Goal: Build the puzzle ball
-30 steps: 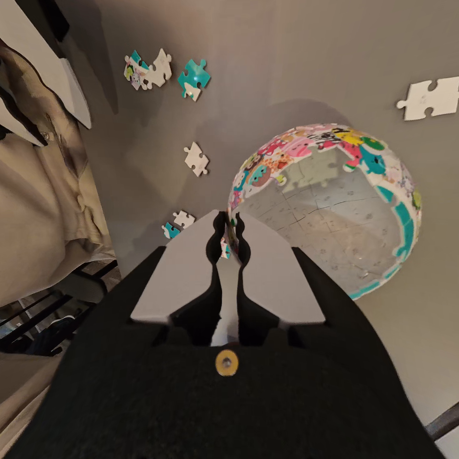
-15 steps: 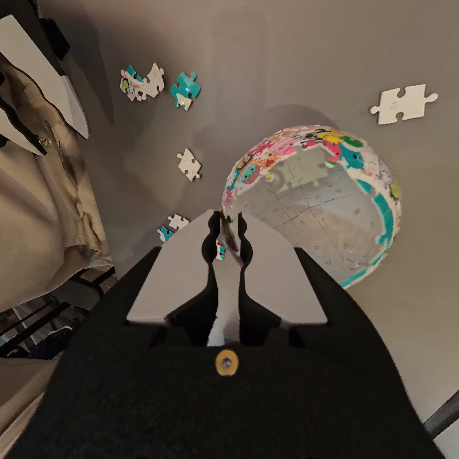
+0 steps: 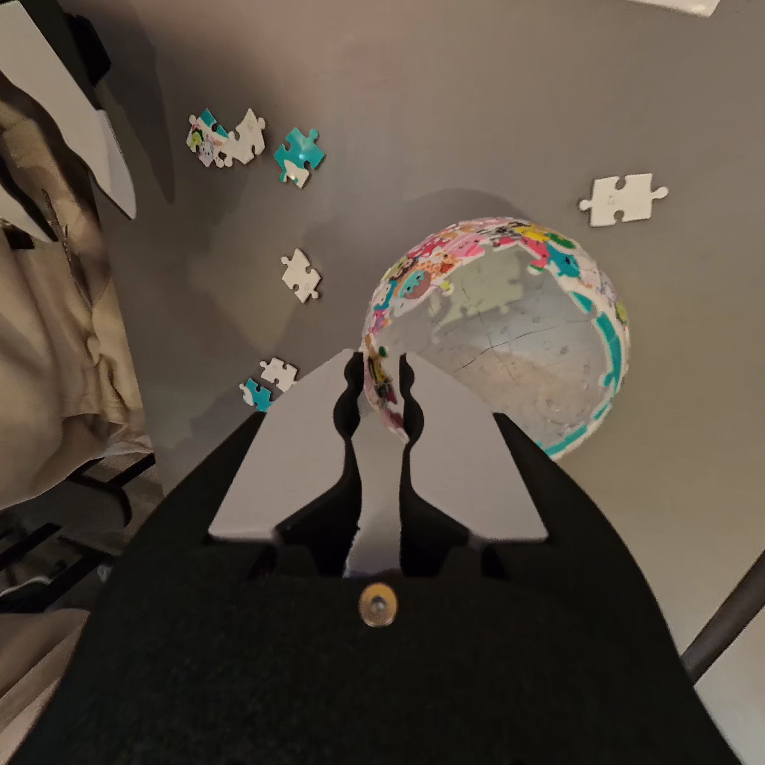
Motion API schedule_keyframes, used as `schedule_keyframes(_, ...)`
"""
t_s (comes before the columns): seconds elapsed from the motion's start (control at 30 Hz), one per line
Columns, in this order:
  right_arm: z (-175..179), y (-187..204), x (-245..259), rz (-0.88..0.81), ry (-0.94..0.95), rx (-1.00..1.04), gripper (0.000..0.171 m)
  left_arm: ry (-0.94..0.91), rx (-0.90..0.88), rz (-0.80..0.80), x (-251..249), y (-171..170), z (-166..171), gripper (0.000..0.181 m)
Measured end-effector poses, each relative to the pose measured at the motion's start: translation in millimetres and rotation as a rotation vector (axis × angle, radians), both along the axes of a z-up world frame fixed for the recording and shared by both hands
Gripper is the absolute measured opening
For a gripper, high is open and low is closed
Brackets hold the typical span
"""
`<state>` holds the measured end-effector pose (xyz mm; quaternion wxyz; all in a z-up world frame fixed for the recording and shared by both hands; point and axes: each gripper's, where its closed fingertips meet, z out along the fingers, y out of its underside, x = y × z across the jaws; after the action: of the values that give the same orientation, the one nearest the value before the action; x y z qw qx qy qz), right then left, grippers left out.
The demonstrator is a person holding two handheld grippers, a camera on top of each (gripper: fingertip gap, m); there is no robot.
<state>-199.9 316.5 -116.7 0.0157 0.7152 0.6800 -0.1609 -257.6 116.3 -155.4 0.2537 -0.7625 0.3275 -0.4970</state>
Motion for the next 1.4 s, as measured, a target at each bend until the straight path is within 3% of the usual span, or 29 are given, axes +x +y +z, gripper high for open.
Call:
schedule_keyframes(0.13,27,-2,0,-0.047,0.21,0.08,0.018,0.015,0.029,0.015,-5,5,-2,0.044)
schedule_keyframes(0.23,57,1,10,-0.175,0.549,0.238,0.021,0.032,0.077,0.061,-9,16,-2,0.049)
schedule_keyframes(0.3,61,7,36,-0.319,0.778,0.36,0.029,0.092,0.153,0.109,-12,32,-7,0.063)
schedule_keyframes(0.4,27,9,75,-0.468,0.979,0.423,0.054,0.219,0.24,0.177,-12,72,-16,0.094)
schedule_keyframes(0.43,7,8,77,-0.475,0.981,0.381,0.071,0.256,0.23,0.188,-9,87,-21,0.1)
schedule_keyframes(0.5,-37,15,80,-0.438,0.854,0.337,0.091,0.316,0.207,0.185,4,118,-31,0.108)
schedule_keyframes(0.53,-56,21,78,-0.417,0.785,0.332,0.112,0.366,0.211,0.185,9,134,-38,0.112)
schedule_keyframes(0.63,-79,40,65,-0.334,0.689,0.345,0.128,0.48,0.193,0.182,22,174,-55,0.118)
schedule_keyframes(0.73,-91,44,48,-0.28,0.643,0.281,0.127,0.426,0.202,0.15,41,188,-49,0.104)
schedule_keyframes(0.83,-90,43,37,-0.263,0.652,0.293,0.114,0.41,0.195,0.169,45,201,-42,0.104)
schedule_keyframes(0.97,-87,33,31,-0.357,0.679,0.206,0.102,0.361,0.153,0.157,44,207,-35,0.098)
schedule_keyframes(1.13,-86,20,29,-0.47,0.681,0.176,0.109,0.348,0.149,0.049,41,210,-35,0.096)
schedule_keyframes(1.27,-88,12,40,-0.429,0.624,0.228,0.118,0.364,0.115,-0.135,34,194,-46,0.111)
schedule_keyframes(1.3,-91,12,46,-0.41,0.609,0.232,0.121,0.382,0.115,-0.175,29,193,-52,0.107)
schedule_keyframes(1.4,-106,20,53,-0.362,0.552,0.194,0.128,0.383,0.193,-0.177,26,212,-57,0.124)
